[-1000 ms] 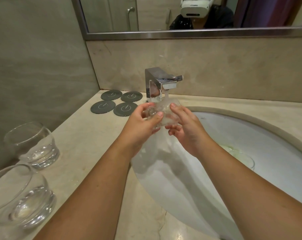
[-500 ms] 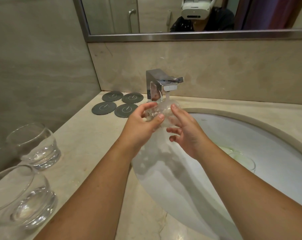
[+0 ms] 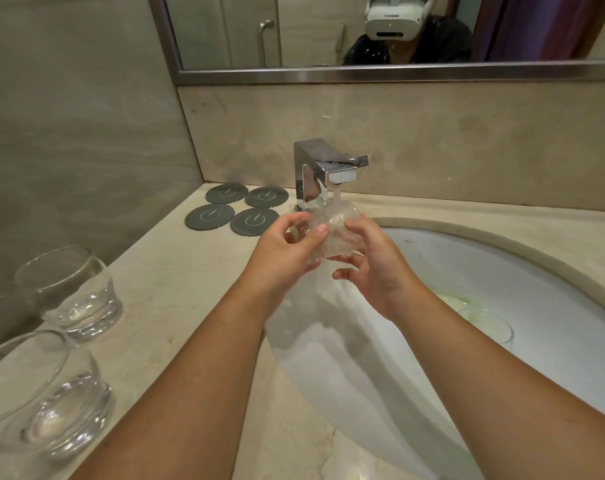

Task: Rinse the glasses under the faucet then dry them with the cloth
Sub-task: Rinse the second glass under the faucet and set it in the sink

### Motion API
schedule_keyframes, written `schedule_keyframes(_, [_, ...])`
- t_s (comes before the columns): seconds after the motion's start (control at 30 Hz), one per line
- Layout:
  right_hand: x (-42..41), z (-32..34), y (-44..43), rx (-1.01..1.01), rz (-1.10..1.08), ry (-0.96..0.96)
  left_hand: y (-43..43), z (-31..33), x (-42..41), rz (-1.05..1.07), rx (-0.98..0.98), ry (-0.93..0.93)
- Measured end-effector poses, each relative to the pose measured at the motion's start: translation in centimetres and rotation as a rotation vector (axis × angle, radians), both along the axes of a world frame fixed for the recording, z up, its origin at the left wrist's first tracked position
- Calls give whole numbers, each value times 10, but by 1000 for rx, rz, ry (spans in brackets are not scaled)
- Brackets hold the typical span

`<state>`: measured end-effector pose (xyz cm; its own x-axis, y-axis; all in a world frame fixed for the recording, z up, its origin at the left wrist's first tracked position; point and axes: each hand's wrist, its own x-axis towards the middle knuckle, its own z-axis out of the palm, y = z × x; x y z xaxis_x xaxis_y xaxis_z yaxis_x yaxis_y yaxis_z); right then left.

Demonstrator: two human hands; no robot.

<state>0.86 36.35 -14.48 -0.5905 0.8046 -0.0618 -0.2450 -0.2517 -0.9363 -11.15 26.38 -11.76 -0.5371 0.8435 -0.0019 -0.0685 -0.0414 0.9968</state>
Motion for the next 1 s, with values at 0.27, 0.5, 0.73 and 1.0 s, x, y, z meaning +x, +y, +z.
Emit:
schedule_keyframes(0.27, [0, 1, -3, -5, -49, 36, 0, -2, -1, -26, 39, 85])
schedule_keyframes(0.5, [-2, 2, -1, 9, -8, 66, 3, -2, 1, -28, -37, -90])
schedule_keyframes(0.73, [0, 1, -1, -12, -40, -53, -1, -2, -1, -16, 31, 70])
schedule_keyframes(1.0, [-2, 0, 1, -34, -86, 57, 4, -4, 0, -56, 13, -24])
